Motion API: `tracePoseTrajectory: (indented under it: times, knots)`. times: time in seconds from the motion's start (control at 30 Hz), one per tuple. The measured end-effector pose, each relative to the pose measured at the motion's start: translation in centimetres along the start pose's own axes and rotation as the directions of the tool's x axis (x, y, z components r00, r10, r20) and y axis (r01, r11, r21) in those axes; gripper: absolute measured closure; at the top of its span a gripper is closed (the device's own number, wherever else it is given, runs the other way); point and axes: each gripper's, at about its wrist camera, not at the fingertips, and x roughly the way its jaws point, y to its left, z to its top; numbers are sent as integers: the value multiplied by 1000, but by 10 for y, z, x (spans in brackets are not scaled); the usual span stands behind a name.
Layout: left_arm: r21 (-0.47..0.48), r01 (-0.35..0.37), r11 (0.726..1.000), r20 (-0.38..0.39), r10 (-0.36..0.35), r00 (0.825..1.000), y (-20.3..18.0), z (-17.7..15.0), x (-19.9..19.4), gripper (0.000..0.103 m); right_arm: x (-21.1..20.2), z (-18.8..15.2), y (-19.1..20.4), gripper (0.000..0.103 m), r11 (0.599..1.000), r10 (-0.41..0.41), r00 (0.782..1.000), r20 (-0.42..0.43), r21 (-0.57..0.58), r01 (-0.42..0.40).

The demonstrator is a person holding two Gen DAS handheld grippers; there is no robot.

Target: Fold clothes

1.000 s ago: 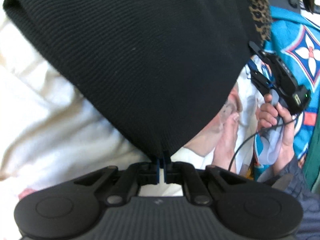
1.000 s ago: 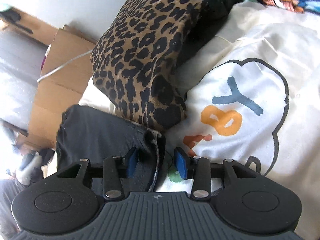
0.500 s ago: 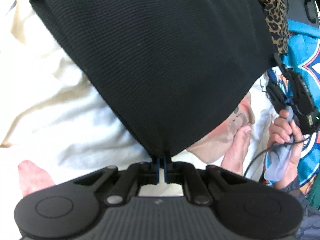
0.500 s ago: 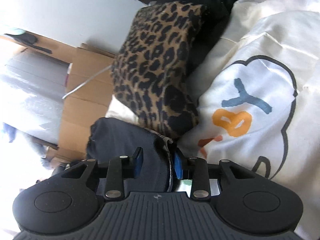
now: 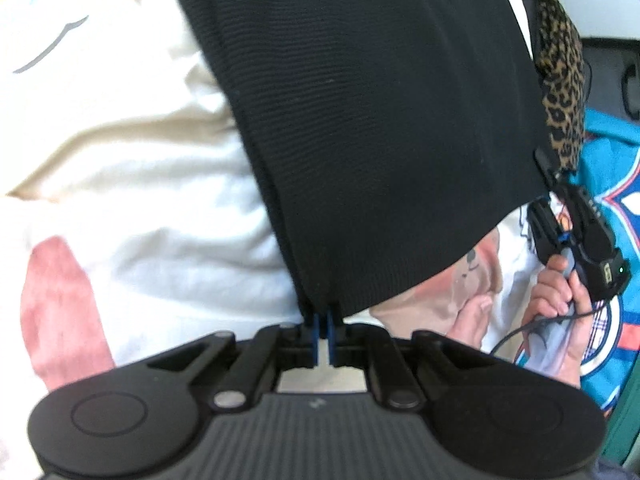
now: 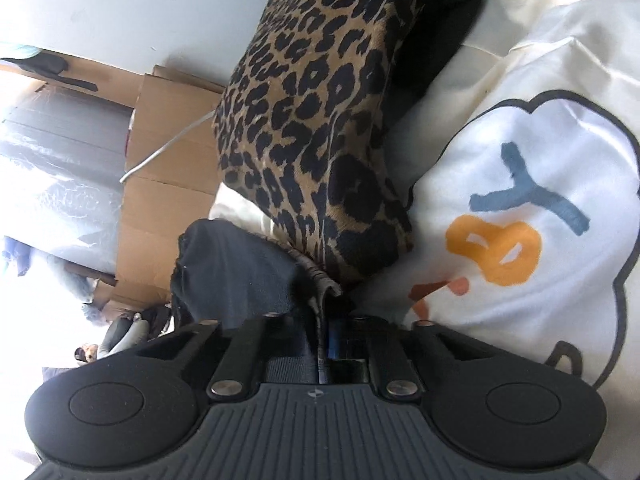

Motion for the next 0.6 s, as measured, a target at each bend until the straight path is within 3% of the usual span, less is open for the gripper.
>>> tracePoseTrajectory:
  times: [0.13, 0.2, 0.27, 0.47, 0.6]
  knots:
    - [10, -3, 1000, 46, 3, 999, 0, -11, -9, 90, -1, 5, 8, 97, 999, -42, 999, 3, -1, 42]
    - [8, 11, 1000, 72, -11, 997, -1, -16, -14, 80, -1, 8, 12, 97, 998, -61, 998, 8, -2, 61]
    - [2, 29, 1000, 102, -29, 994, -1, -21, -19, 63, 1, 12, 17, 98, 997, -77, 997, 13, -12, 77]
    - [-54, 138, 989, 189, -125, 974, 8, -24, -25, 50, 2, 18, 19, 97, 994, -100, 995, 2, -35, 100]
    - [-79, 167, 983, 205, -148, 968, 2, -26, 2, 50, 3, 20, 16, 98, 994, -103, 995, -4, -26, 103]
